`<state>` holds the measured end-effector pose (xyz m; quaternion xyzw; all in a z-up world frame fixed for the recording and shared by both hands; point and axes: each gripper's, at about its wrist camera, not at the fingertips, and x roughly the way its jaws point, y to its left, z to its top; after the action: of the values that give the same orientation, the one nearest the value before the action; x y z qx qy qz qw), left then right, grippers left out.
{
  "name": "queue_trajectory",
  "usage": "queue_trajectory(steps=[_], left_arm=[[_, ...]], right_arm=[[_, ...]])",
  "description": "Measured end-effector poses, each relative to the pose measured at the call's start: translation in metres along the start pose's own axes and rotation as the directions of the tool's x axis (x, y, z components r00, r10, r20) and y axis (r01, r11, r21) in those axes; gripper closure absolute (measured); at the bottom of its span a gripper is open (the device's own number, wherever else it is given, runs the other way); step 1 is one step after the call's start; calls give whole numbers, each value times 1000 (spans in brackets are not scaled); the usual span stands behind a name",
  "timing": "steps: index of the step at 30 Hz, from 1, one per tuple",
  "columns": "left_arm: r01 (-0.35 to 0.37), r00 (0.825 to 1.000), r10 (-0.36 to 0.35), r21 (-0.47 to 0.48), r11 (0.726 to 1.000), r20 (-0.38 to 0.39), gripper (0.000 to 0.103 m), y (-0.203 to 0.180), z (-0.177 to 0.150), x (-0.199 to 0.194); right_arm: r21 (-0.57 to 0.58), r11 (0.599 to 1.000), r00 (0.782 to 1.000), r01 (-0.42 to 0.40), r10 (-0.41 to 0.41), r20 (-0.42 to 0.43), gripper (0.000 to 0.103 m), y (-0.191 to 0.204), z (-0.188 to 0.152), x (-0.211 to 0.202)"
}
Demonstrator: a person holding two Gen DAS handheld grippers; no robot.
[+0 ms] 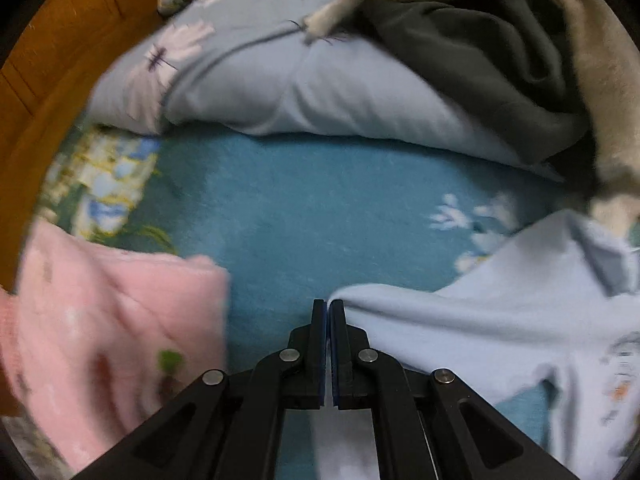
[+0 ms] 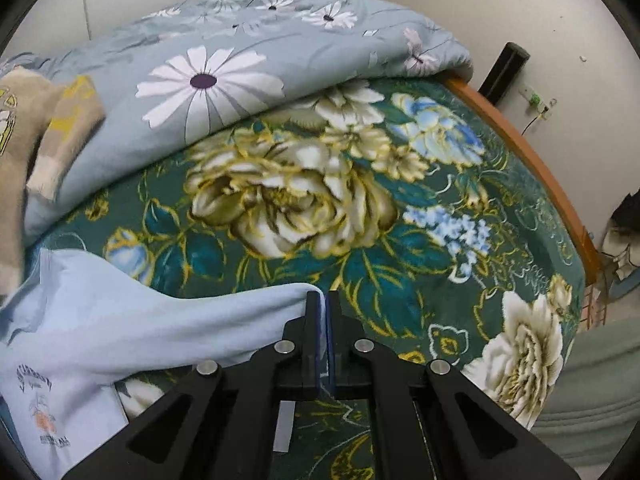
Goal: Fold clothes
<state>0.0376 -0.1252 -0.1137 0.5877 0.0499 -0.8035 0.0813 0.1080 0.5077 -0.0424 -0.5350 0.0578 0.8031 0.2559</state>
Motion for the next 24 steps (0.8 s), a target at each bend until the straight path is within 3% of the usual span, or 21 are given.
queue_trajectory(steps=[4, 7, 9, 11, 15, 17, 20, 24], left_arm=[[105, 994, -105, -15, 994, 16, 96, 5, -8, -14], [134, 990, -135, 17, 991, 37, 83, 3, -13, -27], [135, 987, -143, 106, 985, 76, 63, -14, -11, -37], [151, 979, -177, 228, 962, 97, 51, -44, -3, -36], [187, 966, -242, 397, 898, 92, 51, -104, 8, -20], [140, 967, -224, 488, 862, 119, 51, -132, 8, -11], [64, 969, -191, 593, 803, 154, 51, -162, 8, 5], [79, 968, -209, 626, 776, 137, 51, -177, 16, 21]], right_arm=[[-73, 996, 999, -48, 47, -6, 99, 4, -12, -1], [-101, 994, 999, -48, 50, 9, 89, 4, -20, -5], [-102, 994, 997, -43, 50, 61, 78, 6, -17, -13], [-157, 982, 992, -103, 113, 57, 73, 38, -8, -8], [-263, 940, 971, -218, 236, 38, 71, 101, 10, 1], [-317, 909, 956, -271, 293, 21, 71, 133, 19, 7], [-422, 858, 950, -293, 310, -31, 71, 181, 17, 27], [-454, 833, 943, -317, 328, -56, 70, 203, 19, 44]])
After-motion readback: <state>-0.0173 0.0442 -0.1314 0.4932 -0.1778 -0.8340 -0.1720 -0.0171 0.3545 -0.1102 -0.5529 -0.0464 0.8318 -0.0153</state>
